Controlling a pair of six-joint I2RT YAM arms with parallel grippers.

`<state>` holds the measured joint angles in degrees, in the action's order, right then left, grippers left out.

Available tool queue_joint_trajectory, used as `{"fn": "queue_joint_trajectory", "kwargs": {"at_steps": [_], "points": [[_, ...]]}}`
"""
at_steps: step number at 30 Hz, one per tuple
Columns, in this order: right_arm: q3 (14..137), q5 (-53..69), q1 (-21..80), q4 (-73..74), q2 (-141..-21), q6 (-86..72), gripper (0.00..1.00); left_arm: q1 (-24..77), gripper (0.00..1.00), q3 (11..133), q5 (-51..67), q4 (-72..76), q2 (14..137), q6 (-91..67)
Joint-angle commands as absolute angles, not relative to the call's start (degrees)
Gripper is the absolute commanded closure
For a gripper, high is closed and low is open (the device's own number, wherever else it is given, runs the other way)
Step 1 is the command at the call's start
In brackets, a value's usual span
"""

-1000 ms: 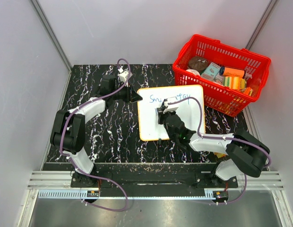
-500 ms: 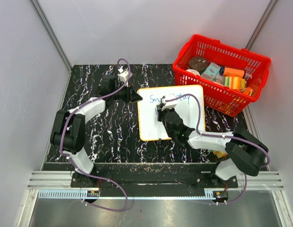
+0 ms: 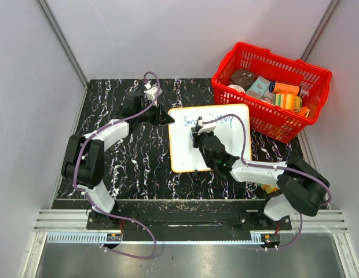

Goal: Write a sentence on the whiteboard

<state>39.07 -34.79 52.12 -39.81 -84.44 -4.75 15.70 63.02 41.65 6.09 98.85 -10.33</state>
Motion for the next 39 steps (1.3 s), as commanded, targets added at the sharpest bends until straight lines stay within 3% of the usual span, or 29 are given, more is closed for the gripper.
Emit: {"fn": "queue_joint_trajectory", "kwargs": {"at_steps": [1, 31, 39], "points": [[40.52, -33.75, 51.77, -43.15, -83.41, -3.95, 1.00, 18.81, 1.00, 61.08, 33.05, -1.32, 102.31, -0.35], [38.85, -35.51, 51.59, -41.66, -81.92, -5.27, 1.00, 18.81, 1.00, 61.00, 32.78, -1.41, 102.13, -0.35], [37.45, -28.22, 43.44, -40.08, -77.36, -12.82, 1.00, 18.81, 1.00, 61.00, 32.78, -1.41, 102.04, -0.35]]}}
